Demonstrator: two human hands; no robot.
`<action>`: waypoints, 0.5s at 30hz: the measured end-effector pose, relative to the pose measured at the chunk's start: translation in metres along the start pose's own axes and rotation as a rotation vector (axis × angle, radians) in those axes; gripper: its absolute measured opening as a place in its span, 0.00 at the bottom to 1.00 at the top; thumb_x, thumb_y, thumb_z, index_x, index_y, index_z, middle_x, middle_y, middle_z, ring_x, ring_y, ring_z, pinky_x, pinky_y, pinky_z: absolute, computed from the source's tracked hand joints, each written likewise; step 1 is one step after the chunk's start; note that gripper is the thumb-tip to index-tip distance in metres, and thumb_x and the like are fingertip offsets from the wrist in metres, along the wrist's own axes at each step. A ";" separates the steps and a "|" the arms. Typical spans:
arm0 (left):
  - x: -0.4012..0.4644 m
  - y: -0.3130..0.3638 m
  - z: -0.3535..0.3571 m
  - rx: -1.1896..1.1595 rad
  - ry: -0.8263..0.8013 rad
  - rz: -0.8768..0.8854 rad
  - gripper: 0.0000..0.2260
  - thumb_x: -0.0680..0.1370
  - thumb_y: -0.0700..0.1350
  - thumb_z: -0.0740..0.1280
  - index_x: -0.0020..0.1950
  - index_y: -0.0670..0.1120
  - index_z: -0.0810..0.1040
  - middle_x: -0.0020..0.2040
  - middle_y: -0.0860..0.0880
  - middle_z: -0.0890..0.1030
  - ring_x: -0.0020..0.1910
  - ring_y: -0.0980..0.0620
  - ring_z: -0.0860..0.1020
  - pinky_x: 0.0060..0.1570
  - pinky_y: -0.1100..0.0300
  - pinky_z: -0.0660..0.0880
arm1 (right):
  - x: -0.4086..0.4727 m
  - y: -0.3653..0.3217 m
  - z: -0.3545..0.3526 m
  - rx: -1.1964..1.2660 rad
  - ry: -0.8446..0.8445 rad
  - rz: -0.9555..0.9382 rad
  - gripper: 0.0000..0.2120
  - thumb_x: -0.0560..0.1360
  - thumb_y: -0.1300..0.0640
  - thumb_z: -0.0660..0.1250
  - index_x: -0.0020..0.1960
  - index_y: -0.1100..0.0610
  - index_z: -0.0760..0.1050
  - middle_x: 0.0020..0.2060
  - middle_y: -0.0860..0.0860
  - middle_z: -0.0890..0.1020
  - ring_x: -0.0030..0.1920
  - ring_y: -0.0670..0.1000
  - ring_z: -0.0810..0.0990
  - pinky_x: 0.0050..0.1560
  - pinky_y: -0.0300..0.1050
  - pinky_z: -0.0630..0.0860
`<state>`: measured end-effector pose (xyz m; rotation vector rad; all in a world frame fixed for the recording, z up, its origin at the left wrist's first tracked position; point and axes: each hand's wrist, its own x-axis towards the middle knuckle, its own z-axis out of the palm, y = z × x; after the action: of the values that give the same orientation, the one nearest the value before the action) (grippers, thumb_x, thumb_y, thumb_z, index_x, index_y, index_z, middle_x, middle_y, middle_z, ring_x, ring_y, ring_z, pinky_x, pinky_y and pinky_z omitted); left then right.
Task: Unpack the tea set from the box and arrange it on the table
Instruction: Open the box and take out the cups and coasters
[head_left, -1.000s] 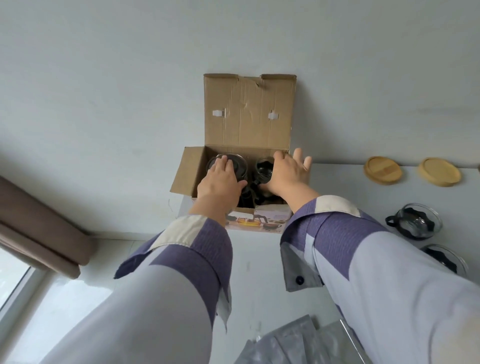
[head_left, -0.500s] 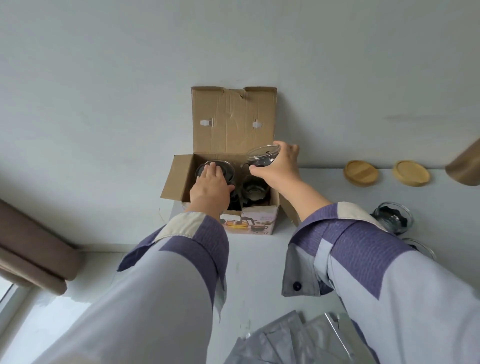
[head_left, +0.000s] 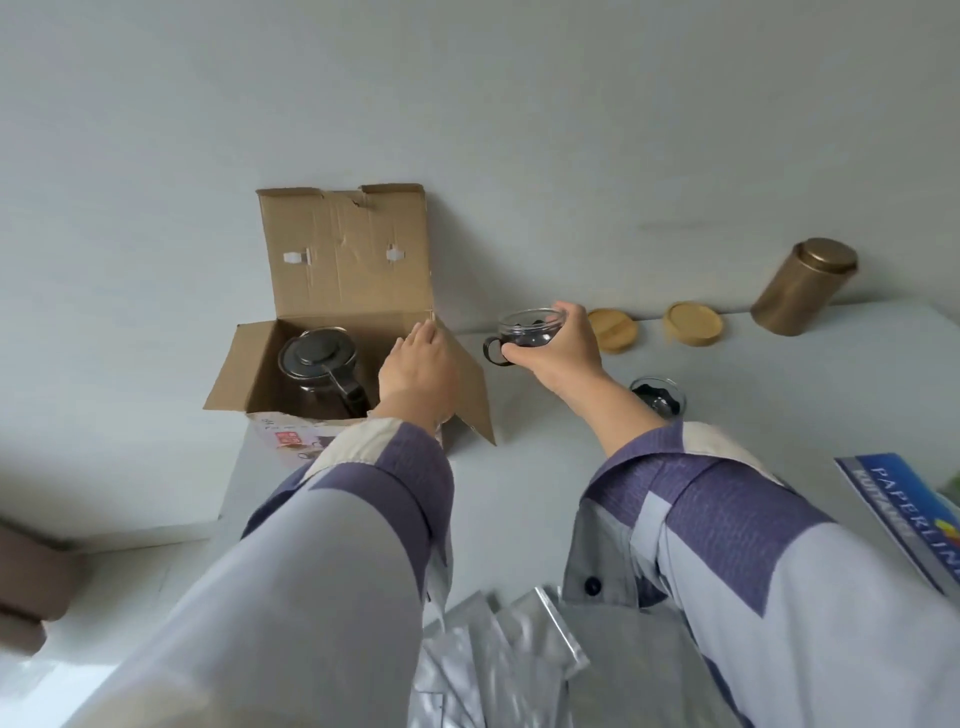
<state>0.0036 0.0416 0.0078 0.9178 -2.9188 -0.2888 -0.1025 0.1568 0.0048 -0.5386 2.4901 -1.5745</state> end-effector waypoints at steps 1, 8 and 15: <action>-0.002 0.016 0.007 -0.001 0.002 0.026 0.22 0.81 0.39 0.53 0.76 0.40 0.58 0.77 0.47 0.58 0.76 0.49 0.56 0.74 0.54 0.52 | 0.003 0.009 -0.011 0.000 0.013 0.015 0.37 0.60 0.56 0.78 0.64 0.59 0.67 0.57 0.51 0.76 0.56 0.50 0.77 0.55 0.41 0.75; -0.036 0.128 0.067 -0.017 -0.239 0.104 0.28 0.81 0.42 0.60 0.77 0.40 0.51 0.78 0.46 0.52 0.77 0.46 0.53 0.74 0.53 0.53 | 0.020 0.081 -0.117 -0.087 0.086 0.106 0.35 0.58 0.54 0.78 0.62 0.59 0.70 0.57 0.51 0.77 0.57 0.50 0.77 0.56 0.42 0.75; -0.037 0.180 0.122 -0.006 -0.401 0.055 0.34 0.78 0.41 0.66 0.78 0.39 0.50 0.79 0.45 0.49 0.78 0.48 0.49 0.75 0.52 0.52 | 0.035 0.150 -0.191 -0.085 0.103 0.176 0.38 0.62 0.58 0.79 0.66 0.60 0.64 0.61 0.53 0.74 0.60 0.51 0.75 0.55 0.37 0.70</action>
<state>-0.0819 0.2268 -0.0763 0.8632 -3.2944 -0.5353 -0.2270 0.3634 -0.0436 -0.2456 2.6069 -1.4716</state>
